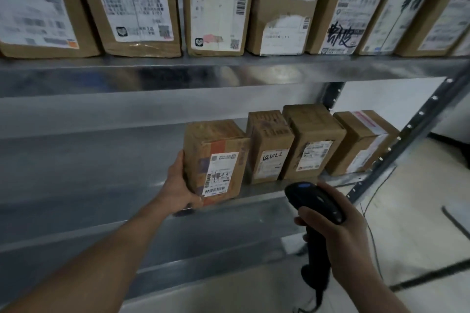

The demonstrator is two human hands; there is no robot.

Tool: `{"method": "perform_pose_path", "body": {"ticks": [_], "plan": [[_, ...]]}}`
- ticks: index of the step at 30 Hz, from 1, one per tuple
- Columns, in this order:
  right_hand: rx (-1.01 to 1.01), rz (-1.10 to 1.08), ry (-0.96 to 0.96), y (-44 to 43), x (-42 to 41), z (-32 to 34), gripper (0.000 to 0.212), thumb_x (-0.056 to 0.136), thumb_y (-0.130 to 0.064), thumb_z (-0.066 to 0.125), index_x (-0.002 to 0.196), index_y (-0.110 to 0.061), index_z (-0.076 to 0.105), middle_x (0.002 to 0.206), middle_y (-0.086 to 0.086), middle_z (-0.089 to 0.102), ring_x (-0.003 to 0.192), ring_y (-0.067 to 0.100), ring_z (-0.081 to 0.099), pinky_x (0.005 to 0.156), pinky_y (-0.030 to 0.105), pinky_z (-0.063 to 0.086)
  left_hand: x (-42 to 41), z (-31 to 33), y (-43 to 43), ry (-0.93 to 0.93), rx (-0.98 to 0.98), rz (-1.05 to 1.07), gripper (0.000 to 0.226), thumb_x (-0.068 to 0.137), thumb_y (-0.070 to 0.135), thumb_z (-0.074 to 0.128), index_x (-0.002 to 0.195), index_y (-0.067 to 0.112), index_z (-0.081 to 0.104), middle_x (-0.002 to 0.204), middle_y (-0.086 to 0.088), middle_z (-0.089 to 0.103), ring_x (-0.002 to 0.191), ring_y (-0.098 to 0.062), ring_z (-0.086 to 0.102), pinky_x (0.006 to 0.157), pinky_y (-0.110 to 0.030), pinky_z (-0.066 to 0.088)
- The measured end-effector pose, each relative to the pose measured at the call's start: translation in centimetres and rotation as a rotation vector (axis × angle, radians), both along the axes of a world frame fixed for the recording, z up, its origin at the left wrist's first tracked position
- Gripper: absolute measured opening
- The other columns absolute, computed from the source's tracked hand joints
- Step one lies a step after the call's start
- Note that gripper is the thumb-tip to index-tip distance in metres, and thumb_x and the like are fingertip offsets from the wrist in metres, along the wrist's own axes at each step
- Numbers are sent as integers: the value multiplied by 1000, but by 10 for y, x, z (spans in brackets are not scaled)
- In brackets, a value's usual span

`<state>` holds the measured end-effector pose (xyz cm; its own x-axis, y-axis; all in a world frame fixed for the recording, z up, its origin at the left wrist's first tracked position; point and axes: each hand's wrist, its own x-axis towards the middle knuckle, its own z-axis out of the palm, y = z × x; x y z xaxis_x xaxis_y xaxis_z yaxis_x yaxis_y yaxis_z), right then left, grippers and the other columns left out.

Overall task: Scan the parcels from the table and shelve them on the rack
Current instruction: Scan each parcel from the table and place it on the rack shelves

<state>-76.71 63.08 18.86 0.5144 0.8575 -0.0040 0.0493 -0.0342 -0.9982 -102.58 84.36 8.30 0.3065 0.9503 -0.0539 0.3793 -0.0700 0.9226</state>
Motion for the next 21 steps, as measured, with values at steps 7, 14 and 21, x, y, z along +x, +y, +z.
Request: {"method": "perform_pose_path", "body": {"ticks": [7,14,21], "plan": [[-20,-156,41,2,-19,-16,51,74,4,83,96,-41,73,90,8,76,81,47,71,72,59,58,0,-17,31,28,5,-45,143,40,14,95,156,36,13,145,0,42,131,-19,50,102,-46,53],[-12,-215,71,1,-34,-22,56,67,-2,89,108,-34,68,92,11,76,80,49,69,69,57,57,-3,-40,56,41,-43,-67,150,33,22,93,156,46,10,150,4,42,137,-16,45,104,-48,51],[-25,-227,84,2,-41,-25,56,58,-16,87,108,-35,68,93,12,75,80,49,69,64,49,57,5,-55,68,47,0,-66,145,34,23,92,155,41,15,148,0,45,134,-21,51,97,-50,56]]}}
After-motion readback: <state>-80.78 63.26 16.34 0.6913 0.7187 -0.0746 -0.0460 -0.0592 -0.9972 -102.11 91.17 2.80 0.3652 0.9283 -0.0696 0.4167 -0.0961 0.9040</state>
